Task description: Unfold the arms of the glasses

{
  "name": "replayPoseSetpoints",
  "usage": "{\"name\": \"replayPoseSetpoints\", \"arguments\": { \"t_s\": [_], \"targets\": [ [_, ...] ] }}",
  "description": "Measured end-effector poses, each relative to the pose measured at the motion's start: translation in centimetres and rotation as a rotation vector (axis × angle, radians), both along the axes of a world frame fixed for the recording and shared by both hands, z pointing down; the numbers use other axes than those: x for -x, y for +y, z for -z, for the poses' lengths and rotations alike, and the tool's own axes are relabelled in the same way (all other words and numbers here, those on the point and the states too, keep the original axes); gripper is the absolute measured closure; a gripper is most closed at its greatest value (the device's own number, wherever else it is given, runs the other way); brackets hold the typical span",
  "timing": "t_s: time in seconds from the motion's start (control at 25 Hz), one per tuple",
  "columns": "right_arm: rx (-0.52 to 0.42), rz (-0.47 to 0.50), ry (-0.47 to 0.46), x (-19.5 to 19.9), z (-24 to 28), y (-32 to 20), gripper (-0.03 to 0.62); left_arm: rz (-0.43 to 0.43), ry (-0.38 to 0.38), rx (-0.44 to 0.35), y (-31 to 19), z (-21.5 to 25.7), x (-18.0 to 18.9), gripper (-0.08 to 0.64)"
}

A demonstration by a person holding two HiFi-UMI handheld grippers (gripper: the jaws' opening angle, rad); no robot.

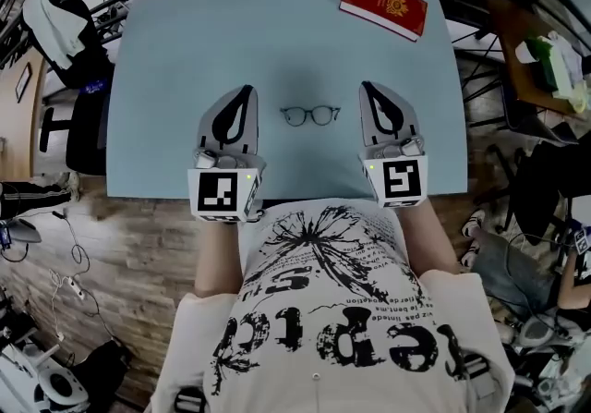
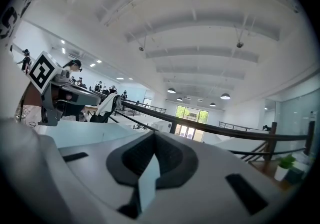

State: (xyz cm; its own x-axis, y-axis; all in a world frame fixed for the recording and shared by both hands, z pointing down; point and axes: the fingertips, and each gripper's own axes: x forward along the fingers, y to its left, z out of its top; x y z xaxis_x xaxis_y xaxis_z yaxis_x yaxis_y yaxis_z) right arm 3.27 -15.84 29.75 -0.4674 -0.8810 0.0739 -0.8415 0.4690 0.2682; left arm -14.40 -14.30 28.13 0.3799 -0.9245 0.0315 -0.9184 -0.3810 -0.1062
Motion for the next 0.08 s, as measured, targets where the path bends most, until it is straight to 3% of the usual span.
{"name": "replayPoseSetpoints", "arguments": {
  "t_s": [0.08],
  "targets": [
    [0.006,-0.015,-0.006,-0.45,-0.06,-0.21,0.584,0.003,0.002,0.002,-0.11,-0.03,-0.12,0.541]
  ]
}}
